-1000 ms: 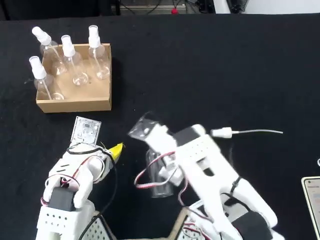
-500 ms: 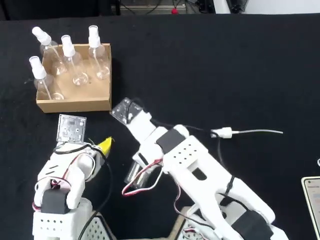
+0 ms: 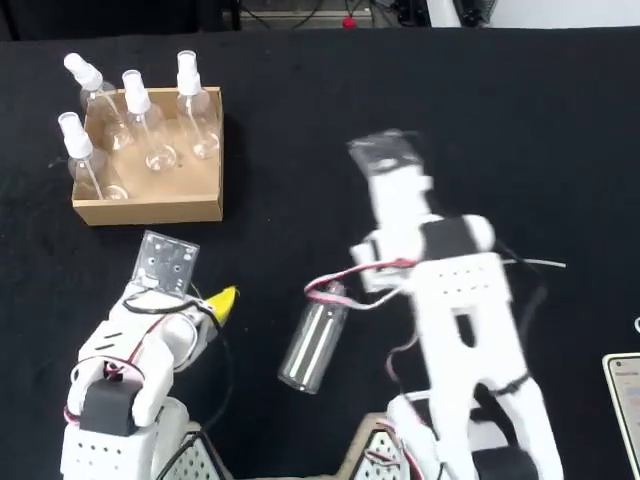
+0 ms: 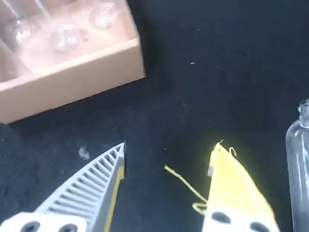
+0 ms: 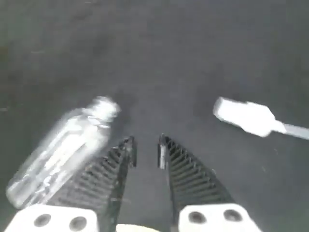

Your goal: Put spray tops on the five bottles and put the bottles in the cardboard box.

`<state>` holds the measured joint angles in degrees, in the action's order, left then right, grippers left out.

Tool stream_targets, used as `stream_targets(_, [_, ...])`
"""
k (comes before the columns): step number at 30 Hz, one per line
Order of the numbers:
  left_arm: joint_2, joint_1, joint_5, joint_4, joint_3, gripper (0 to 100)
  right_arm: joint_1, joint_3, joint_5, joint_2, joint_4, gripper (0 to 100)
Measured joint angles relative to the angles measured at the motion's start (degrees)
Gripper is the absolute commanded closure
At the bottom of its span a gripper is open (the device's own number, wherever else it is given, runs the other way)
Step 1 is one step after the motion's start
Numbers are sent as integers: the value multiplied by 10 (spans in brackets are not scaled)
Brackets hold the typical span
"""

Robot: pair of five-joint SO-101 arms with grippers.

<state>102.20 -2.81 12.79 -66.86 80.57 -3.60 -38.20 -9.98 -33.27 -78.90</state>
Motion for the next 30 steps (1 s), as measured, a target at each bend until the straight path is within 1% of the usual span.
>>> stream_targets(3, [3,-40,13,-27,-33,724,86,-29,-57,-6,0,920])
stream_targets(5, [-5,-78,17,-41,-52,724,116,-57,-99,-6,-3,920])
stream_targets(8, [-48,-124,17,-38,-62,724,113,-109,-156,-6,-3,920])
stream_targets(11, [-118,-136,18,-13,-77,724,75,-160,-185,-7,16,920])
stream_targets(14, [-207,-146,17,-8,-116,711,47,-181,-185,-7,47,922])
stream_targets(18, [-303,-176,12,-38,-185,643,48,-181,-178,-7,55,923])
stream_targets(21, [-345,-192,-6,-55,-227,642,98,-181,-178,-7,56,922])
stream_targets(23, [-364,-202,-14,-55,-240,641,147,-181,-181,-7,57,922])
stream_targets(27, [-392,-240,-18,-54,-245,640,229,-181,-236,-7,58,921])
stream_targets(30, [-411,-276,-18,-27,-245,640,274,-181,-268,-7,58,921])
